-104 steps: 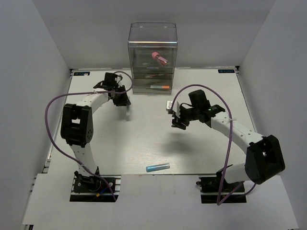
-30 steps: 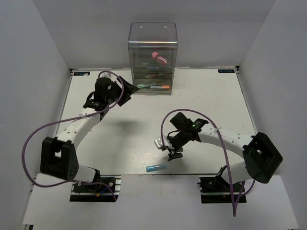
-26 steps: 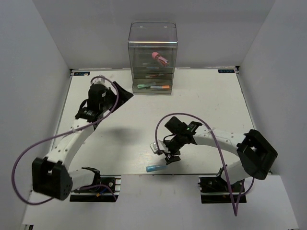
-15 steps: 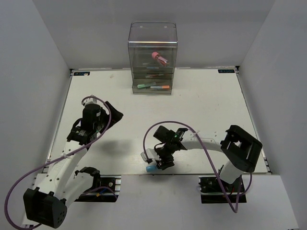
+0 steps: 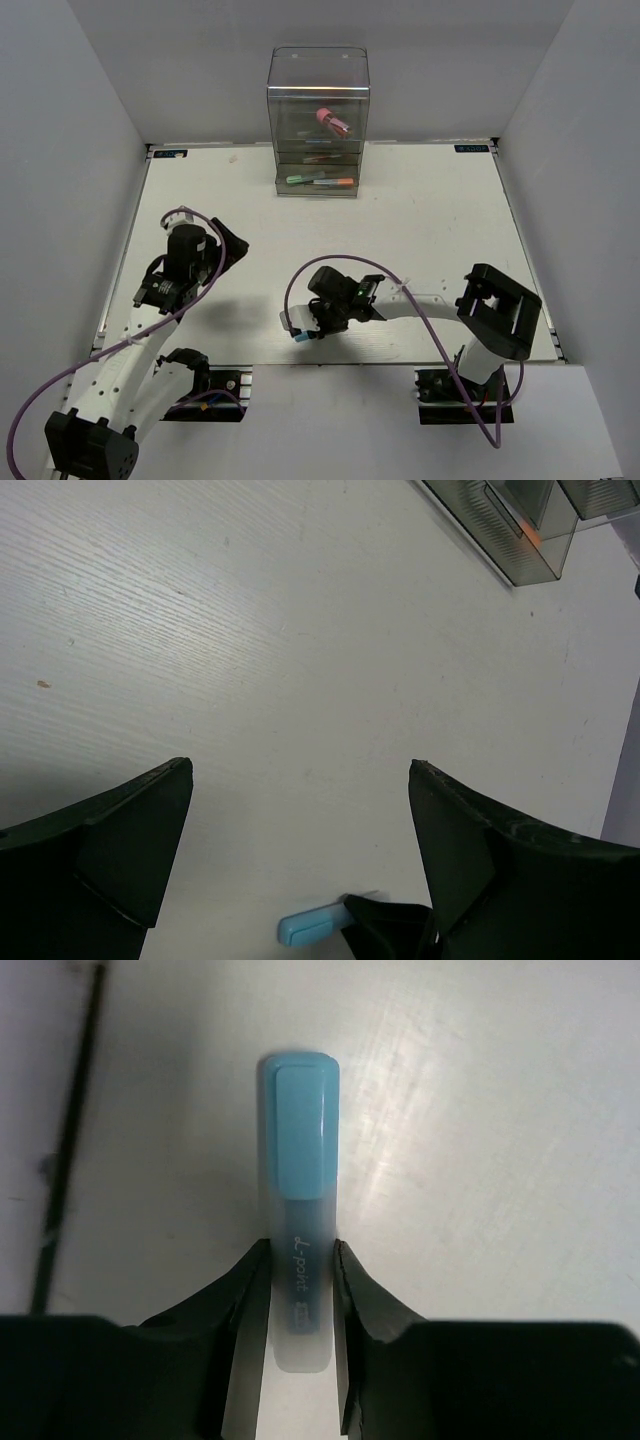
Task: Sort the stationery into containers
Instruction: Grab a piece of stationery with the right arm, then place the stationery into the container
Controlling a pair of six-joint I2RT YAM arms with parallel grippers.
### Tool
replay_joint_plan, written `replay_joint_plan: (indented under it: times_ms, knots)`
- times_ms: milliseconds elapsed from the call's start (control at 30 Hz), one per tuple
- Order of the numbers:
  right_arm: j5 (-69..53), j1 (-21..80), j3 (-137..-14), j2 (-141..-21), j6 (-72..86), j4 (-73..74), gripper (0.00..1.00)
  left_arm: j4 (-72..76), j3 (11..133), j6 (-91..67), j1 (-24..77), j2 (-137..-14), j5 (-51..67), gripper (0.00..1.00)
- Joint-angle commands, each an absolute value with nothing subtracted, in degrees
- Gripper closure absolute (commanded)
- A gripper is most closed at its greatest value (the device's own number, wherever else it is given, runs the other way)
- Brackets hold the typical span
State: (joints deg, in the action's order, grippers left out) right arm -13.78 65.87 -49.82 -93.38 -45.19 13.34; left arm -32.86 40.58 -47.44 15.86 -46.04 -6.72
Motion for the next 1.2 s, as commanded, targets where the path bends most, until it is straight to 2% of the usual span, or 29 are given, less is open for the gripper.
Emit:
replay_joint_plan:
  times_ms: [0, 133, 300, 533, 767, 1067, 1100, 1167]
  knots:
    - [-5.0, 63.1, -50.9, -93.1, -45.8, 12.6, 1.0, -32.3, 39.6, -47.9, 15.8, -45.7, -6.9, 0.01]
    - [-1.0, 56.9, -55.5, -92.6, -47.8, 10.2, 1.0, -31.1, 38.6, -48.4, 15.8, -45.7, -5.8, 0.01]
    - [-0.5, 48.4, -67.3, -95.2, -49.9, 9.7, 1.0, -30.0, 37.4, -49.0, 15.8, -45.7, -5.3, 0.01]
    - [-1.1, 39.0, -85.8, -105.5, -52.3, 12.2, 1.0, -28.9, 35.9, -49.5, 15.8, -45.7, -3.7, 0.01]
    - [1.7, 36.6, -103.7, -119.9, -56.9, 14.7, 1.0, -27.3, 34.7, -49.5, 15.8, -45.7, -2.6, 0.01]
    - [6.3, 35.1, -115.8, -131.6, -58.3, 13.9, 1.0, -26.1, 34.2, -50.0, 15.8, -47.3, -1.4, 0.01]
    - [6.4, 35.0, -115.7, -132.1, -58.4, 14.0, 0.96, -26.1, 34.2, -50.0, 15.8, -47.3, -0.8, 0.01]
    - [6.4, 35.5, -114.8, -132.2, -58.7, 13.3, 0.74, -24.5, 34.2, -50.5, 15.8, -47.8, 0.1, 0.01]
